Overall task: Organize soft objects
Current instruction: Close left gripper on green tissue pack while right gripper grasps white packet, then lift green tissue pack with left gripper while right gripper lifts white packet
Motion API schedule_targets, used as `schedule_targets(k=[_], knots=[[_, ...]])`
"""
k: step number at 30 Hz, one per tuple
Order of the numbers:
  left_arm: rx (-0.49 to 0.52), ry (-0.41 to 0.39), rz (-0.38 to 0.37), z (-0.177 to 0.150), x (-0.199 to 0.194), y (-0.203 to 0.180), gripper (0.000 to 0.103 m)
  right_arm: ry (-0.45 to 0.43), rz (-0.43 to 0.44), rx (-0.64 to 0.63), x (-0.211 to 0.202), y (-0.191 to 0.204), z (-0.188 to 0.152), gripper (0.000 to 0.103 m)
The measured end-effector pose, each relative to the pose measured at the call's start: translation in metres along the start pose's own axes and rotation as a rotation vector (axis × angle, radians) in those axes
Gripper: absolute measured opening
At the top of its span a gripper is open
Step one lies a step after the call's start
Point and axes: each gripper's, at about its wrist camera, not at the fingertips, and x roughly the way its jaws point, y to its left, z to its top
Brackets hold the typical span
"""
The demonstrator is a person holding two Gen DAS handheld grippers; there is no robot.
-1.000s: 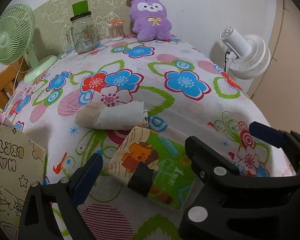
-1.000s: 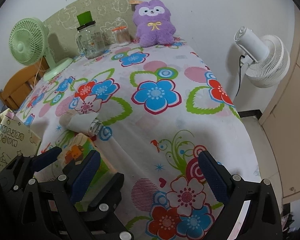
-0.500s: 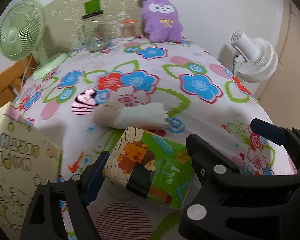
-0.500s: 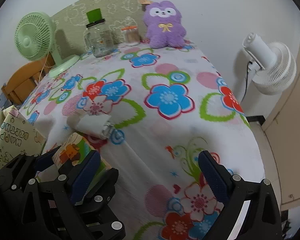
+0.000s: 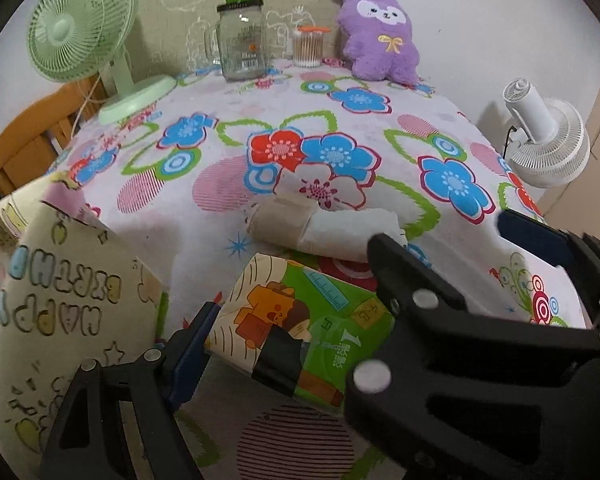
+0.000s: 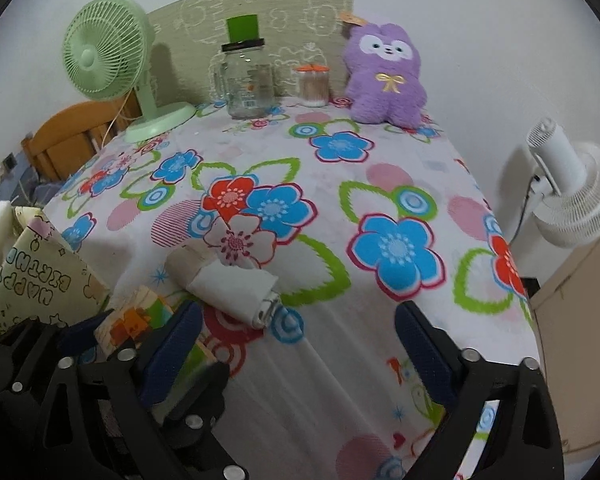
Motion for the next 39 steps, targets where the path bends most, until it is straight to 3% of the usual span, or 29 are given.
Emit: schedule_targets(k=[6, 13, 16, 19, 26, 39], knots=[[-0.013, 0.019, 0.004, 0.001, 0.008, 0.001, 0.085, 0.034, 0.051, -0.05, 0.019, 0.006, 0.005, 0.084], [-0.015, -0.002, 0.012, 0.002, 0.009, 0.002, 0.088, 0.084, 0.132, -0.08, 0.037, 0.007, 0.007, 0.056], [-0.011, -0.008, 0.012, 0.002, 0.01, 0.001, 0.088, 0.089, 0.123, -0.094, 0.037, 0.009, 0.007, 0.038], [-0.002, -0.018, 0.016, 0.001, 0.009, 0.0, 0.088, 0.086, 0.106, -0.094, 0.037, 0.008, 0.006, 0.031], [0.033, -0.036, 0.019, -0.001, 0.007, -0.005, 0.085, 0.067, 0.076, -0.071, 0.029, 0.004, 0.002, 0.024], [0.078, -0.049, -0.009, -0.012, -0.009, -0.018, 0.085, 0.031, 0.017, -0.023, -0.002, -0.006, -0.013, 0.024]])
